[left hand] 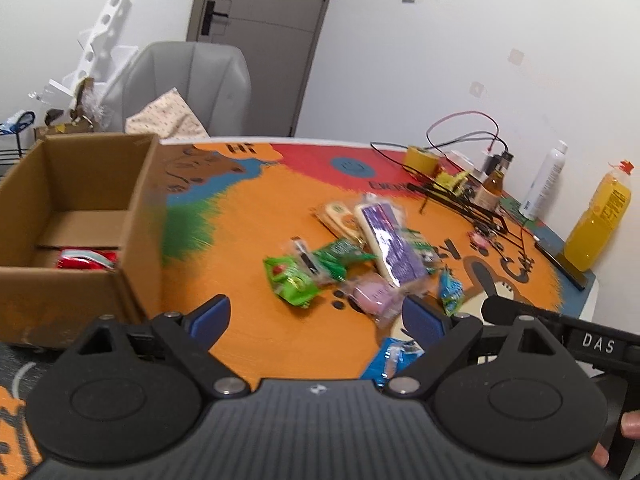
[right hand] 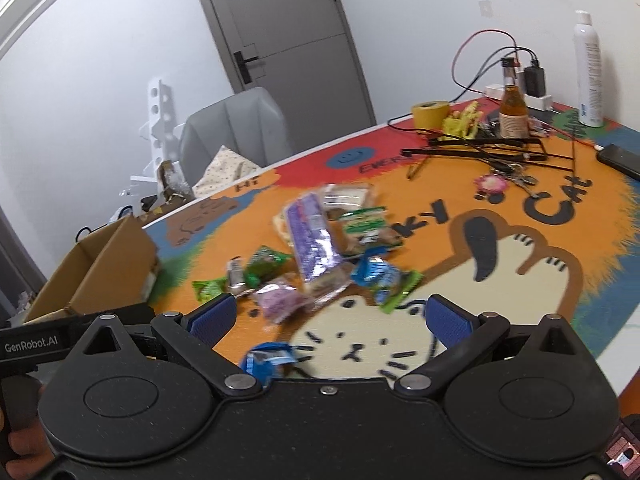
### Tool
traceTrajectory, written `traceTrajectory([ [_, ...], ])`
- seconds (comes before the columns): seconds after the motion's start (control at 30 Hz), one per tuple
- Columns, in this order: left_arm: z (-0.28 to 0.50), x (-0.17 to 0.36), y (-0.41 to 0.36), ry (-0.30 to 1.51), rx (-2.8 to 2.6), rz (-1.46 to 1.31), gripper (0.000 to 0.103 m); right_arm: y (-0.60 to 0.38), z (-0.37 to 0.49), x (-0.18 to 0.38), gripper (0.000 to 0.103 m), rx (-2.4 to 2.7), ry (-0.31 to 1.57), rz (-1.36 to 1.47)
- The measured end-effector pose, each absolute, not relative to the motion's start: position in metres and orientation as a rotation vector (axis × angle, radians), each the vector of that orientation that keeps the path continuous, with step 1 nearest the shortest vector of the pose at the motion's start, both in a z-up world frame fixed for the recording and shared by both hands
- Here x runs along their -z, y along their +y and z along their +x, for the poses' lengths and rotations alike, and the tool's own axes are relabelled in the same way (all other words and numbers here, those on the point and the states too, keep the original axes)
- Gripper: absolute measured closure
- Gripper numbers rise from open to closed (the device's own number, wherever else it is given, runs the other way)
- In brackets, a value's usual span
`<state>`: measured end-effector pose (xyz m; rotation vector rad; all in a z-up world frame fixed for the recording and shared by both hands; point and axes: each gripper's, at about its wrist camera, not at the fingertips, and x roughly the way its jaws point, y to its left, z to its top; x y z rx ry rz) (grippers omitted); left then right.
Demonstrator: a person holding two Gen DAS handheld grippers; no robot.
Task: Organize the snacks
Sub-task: 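Grasp the blue snack packet with the left gripper while the right gripper grasps the blue-green packet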
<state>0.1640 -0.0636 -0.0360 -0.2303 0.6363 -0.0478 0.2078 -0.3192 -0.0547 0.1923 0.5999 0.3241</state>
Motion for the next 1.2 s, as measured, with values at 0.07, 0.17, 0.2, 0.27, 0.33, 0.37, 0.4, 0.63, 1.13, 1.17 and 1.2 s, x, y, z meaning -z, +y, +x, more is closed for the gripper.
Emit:
traceTrajectory([
  [0.07,0.168,0.041,-0.070,0.649,0.055,-0.233,0.012,-0.323,0.211,0.058,0.002,-0.324,0.608,0.193],
  [0.17,0.175,0.048,-0.080,0.668,0.081,-0.235,0.016,-0.329,0.214,0.062,0.007,-0.327,0.615,0.192],
  [0.2,0.177,0.049,-0.084,0.674,0.089,-0.233,0.017,-0.331,0.215,0.063,0.009,-0.328,0.616,0.192],
  [0.27,0.182,0.053,-0.091,0.687,0.104,-0.229,0.021,-0.335,0.220,0.067,0.013,-0.325,0.624,0.195],
  [0.33,0.188,0.058,-0.099,0.703,0.118,-0.227,0.025,-0.340,0.224,0.071,0.018,-0.325,0.632,0.199],
  [0.37,0.191,0.060,-0.102,0.712,0.124,-0.226,0.028,-0.342,0.226,0.073,0.020,-0.326,0.636,0.202],
  [0.4,0.193,0.063,-0.105,0.722,0.128,-0.226,0.030,-0.344,0.228,0.075,0.021,-0.325,0.641,0.207],
  [0.63,0.207,0.087,-0.124,0.777,0.156,-0.224,0.043,-0.351,0.239,0.086,0.025,-0.334,0.656,0.208],
  [1.13,0.217,0.090,-0.118,0.784,0.153,-0.182,0.077,-0.339,0.266,0.093,0.027,-0.353,0.652,0.209],
  [1.17,0.218,0.089,-0.117,0.780,0.148,-0.184,0.077,-0.338,0.267,0.093,0.027,-0.352,0.648,0.208],
  [1.2,0.219,0.088,-0.115,0.777,0.142,-0.188,0.077,-0.337,0.268,0.092,0.027,-0.351,0.645,0.206],
])
